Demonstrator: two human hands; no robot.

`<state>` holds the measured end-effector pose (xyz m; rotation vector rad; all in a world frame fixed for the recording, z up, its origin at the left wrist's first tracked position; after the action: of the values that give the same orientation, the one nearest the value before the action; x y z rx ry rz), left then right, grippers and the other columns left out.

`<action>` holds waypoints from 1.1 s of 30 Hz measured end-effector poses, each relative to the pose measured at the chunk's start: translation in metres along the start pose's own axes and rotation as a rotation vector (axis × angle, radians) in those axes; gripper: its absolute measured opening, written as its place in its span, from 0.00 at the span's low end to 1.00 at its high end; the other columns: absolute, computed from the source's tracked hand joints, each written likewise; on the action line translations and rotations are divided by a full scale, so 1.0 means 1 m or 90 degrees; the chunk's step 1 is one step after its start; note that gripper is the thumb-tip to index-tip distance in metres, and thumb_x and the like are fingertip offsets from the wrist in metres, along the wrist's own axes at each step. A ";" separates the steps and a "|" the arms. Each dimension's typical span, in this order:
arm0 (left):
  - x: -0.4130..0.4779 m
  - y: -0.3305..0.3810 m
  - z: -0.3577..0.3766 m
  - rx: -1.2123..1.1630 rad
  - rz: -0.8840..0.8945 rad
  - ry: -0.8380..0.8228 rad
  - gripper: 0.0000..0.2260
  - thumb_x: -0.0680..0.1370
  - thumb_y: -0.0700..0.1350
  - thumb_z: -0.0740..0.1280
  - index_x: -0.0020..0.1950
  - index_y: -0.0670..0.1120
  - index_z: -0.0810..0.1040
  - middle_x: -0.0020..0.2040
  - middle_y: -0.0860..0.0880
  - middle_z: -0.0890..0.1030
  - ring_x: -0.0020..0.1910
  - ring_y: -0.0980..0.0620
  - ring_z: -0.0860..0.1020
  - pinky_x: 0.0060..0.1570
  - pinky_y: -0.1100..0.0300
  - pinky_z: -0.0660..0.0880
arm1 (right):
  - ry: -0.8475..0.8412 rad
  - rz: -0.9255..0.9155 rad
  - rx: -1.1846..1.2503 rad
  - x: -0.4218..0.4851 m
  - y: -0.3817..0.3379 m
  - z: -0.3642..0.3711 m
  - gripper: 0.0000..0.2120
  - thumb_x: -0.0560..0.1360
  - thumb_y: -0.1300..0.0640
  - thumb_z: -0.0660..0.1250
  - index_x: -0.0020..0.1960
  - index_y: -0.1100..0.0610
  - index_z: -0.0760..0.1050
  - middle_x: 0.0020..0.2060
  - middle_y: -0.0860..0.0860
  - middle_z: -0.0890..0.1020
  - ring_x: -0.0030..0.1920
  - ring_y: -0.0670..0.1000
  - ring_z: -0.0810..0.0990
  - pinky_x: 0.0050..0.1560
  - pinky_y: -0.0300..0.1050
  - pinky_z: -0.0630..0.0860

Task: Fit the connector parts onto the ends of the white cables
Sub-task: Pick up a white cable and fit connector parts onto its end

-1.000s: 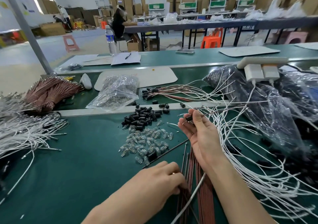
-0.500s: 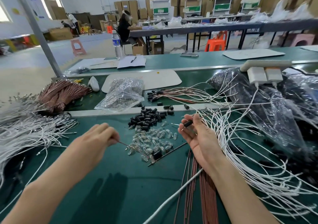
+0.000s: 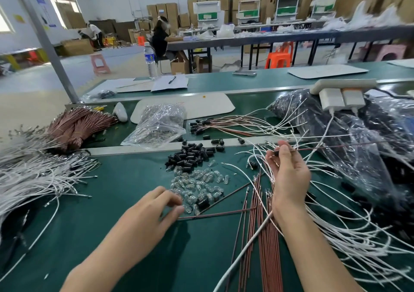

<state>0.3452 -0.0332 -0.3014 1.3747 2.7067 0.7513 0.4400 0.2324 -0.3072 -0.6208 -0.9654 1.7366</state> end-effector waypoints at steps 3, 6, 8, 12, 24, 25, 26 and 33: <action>0.039 0.032 0.012 0.019 0.069 0.006 0.08 0.82 0.58 0.59 0.57 0.60 0.75 0.55 0.64 0.74 0.51 0.65 0.75 0.53 0.60 0.75 | 0.055 -0.051 -0.039 0.003 0.001 -0.003 0.07 0.83 0.58 0.64 0.52 0.53 0.81 0.42 0.48 0.83 0.43 0.44 0.83 0.49 0.37 0.80; 0.083 0.063 0.037 0.091 0.182 -0.028 0.13 0.84 0.48 0.62 0.69 0.55 0.73 0.65 0.58 0.73 0.63 0.56 0.73 0.61 0.57 0.72 | 0.060 -0.056 -0.044 0.003 0.003 -0.003 0.07 0.83 0.57 0.63 0.54 0.53 0.81 0.41 0.46 0.83 0.43 0.44 0.83 0.49 0.37 0.80; 0.105 0.077 0.053 0.179 0.264 -0.062 0.20 0.82 0.41 0.65 0.73 0.54 0.69 0.71 0.54 0.71 0.66 0.51 0.72 0.64 0.53 0.72 | 0.058 -0.058 -0.052 0.003 0.004 -0.004 0.07 0.83 0.57 0.63 0.55 0.53 0.80 0.40 0.45 0.83 0.43 0.43 0.83 0.49 0.37 0.80; 0.132 0.083 0.071 0.348 0.380 -0.089 0.25 0.79 0.36 0.66 0.74 0.52 0.68 0.70 0.51 0.73 0.65 0.49 0.73 0.61 0.52 0.74 | 0.051 -0.046 -0.041 0.002 0.005 -0.004 0.07 0.83 0.55 0.63 0.54 0.52 0.81 0.41 0.45 0.83 0.43 0.43 0.84 0.47 0.35 0.79; 0.115 0.026 -0.074 0.429 0.397 0.127 0.09 0.74 0.40 0.72 0.55 0.46 0.81 0.49 0.48 0.85 0.47 0.47 0.84 0.54 0.51 0.80 | -0.066 -0.078 -0.125 -0.007 0.006 0.002 0.07 0.83 0.53 0.63 0.56 0.50 0.80 0.46 0.47 0.84 0.47 0.44 0.83 0.51 0.37 0.80; 0.104 0.009 -0.087 0.439 0.371 0.136 0.09 0.75 0.39 0.72 0.54 0.45 0.81 0.49 0.48 0.84 0.47 0.46 0.83 0.53 0.51 0.80 | -0.084 -0.082 -0.135 -0.008 0.007 0.005 0.07 0.82 0.54 0.63 0.55 0.49 0.80 0.45 0.46 0.84 0.47 0.44 0.83 0.52 0.38 0.80; 0.093 -0.008 -0.096 0.444 0.339 0.145 0.07 0.76 0.39 0.71 0.53 0.45 0.81 0.48 0.48 0.83 0.46 0.46 0.82 0.51 0.50 0.81 | -0.102 -0.080 -0.139 -0.009 0.007 0.007 0.07 0.82 0.54 0.63 0.54 0.49 0.80 0.44 0.44 0.84 0.46 0.44 0.83 0.52 0.38 0.80; 0.027 -0.100 -0.095 0.423 0.124 0.097 0.09 0.78 0.47 0.64 0.47 0.45 0.82 0.42 0.48 0.82 0.39 0.42 0.79 0.40 0.46 0.79 | -0.194 -0.023 -0.164 -0.016 0.014 0.010 0.07 0.82 0.55 0.65 0.54 0.49 0.81 0.40 0.43 0.84 0.45 0.45 0.84 0.53 0.41 0.80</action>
<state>0.2323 -0.1013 -0.2542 1.7665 3.1277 -0.0839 0.4308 0.2125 -0.3143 -0.5050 -1.4197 1.7188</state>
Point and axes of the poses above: each hand's wrist, its own x-axis towards the middle knuckle, its own z-axis out of the palm, y = z × x, the point moved 1 cm from there along x, towards the middle knuckle
